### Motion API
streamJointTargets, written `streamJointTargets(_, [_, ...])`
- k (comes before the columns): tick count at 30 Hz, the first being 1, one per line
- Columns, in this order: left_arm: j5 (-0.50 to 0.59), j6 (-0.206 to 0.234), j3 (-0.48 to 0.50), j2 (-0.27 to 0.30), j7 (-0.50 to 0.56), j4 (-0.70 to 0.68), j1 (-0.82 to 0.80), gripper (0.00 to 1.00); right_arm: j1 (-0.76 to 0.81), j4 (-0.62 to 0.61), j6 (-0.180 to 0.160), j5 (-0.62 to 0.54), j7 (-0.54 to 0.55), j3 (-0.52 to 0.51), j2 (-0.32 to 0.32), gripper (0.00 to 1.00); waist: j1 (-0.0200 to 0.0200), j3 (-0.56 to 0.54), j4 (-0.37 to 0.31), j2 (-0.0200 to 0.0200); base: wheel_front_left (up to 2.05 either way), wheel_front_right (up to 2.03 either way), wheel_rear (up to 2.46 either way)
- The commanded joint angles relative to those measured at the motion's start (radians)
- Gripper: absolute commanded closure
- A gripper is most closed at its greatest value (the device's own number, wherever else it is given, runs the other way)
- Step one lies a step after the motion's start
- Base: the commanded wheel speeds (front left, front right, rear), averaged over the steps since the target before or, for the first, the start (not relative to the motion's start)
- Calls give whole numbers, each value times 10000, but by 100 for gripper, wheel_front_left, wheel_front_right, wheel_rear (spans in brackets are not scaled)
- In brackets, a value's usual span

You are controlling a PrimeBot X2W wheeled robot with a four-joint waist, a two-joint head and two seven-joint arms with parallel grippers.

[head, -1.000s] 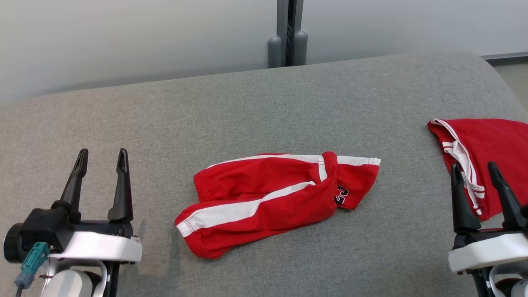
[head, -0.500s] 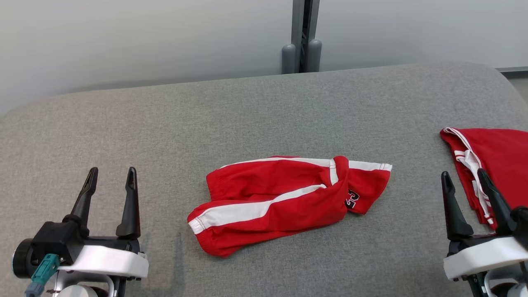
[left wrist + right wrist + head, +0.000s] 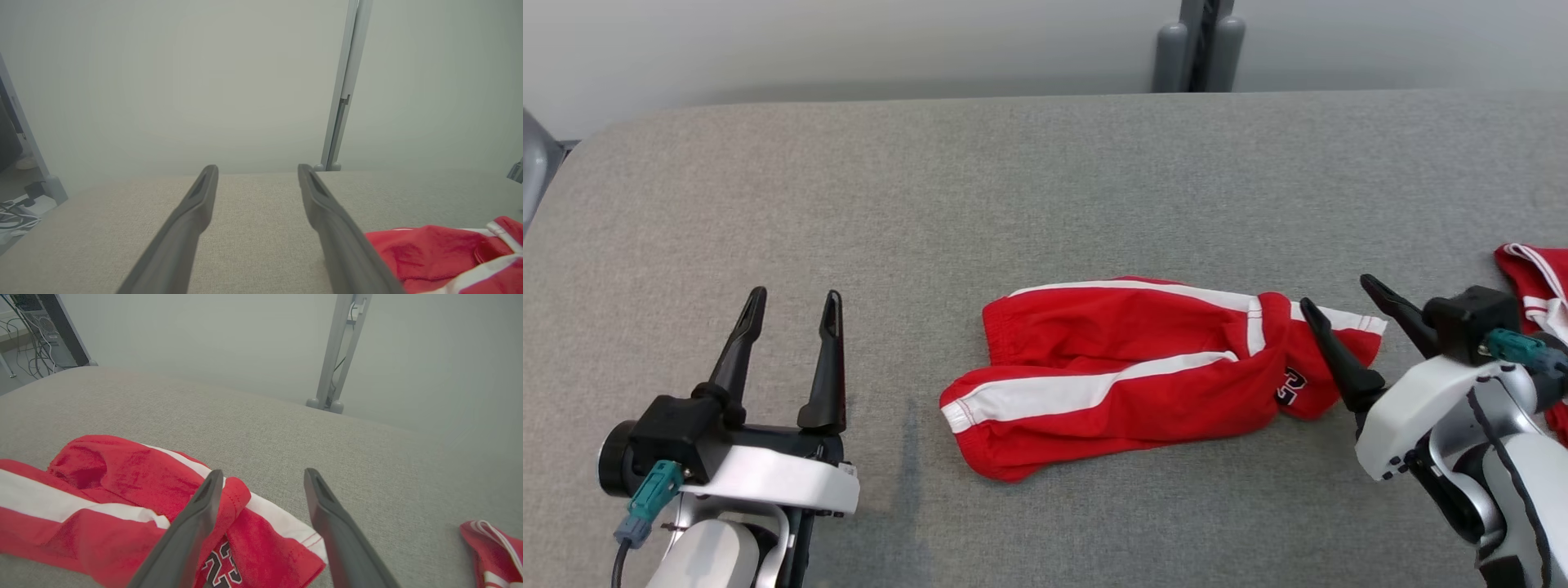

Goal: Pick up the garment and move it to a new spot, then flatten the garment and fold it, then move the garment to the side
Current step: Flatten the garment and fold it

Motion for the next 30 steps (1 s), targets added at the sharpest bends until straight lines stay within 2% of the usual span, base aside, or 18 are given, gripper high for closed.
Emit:
streamJointTargets(1, [49, -78, 2, -42, -80, 101, -240, 0, -382, 212, -4, 244, 97, 386, -268, 0, 0, 292, 320, 0, 0, 0, 0])
streamJointTargets(7, [29, -231, -34, -257, -184, 488, -533, 0, -1370, 967, -5, 1248, 929, 2261, -1356, 0, 0, 568, 619, 0, 0, 0, 0])
streamJointTargets(9, [46, -243, -23, -303, -222, 582, -605, 0, -1588, 1002, -5, 1649, 1243, 2742, -1688, 63, 0, 618, 663, 0, 0, 0, 0])
streamJointTargets(10, [50, -270, -7, -316, -239, 619, -643, 0, -1694, 963, -5, 1830, 1308, 2878, -1841, 100, 0, 635, 672, 0, 0, 0, 0])
streamJointTargets(14, [84, -277, 100, -354, -284, 694, -617, 0, -1939, 619, -5, 2391, 1339, 3055, -2268, 100, 0, 664, 602, 0, 0, 0, 0])
streamJointTargets(18, [128, -269, 231, -374, -311, 687, -564, 0, -2107, 163, -5, 2819, 1064, 2570, -2252, 100, 0, 643, 389, 0, 0, 0, 0])
streamJointTargets(22, [210, -325, 306, -378, -330, 657, -567, 0, -2012, -297, -5, 3239, 610, 1614, -1919, 100, 0, 617, 120, 0, 0, 0, 0])
streamJointTargets(28, [276, -404, 332, -424, -335, 628, -604, 0, -461, -227, -4, 3944, -134, -387, -878, 100, 0, 716, -178, 0, 0, 0, 0])
streamJointTargets(30, [289, -400, 339, -435, -336, 632, -606, 0, -158, -86, -4, 3989, -244, -631, -704, 100, 0, 747, -223, 0, 0, 0, 0])
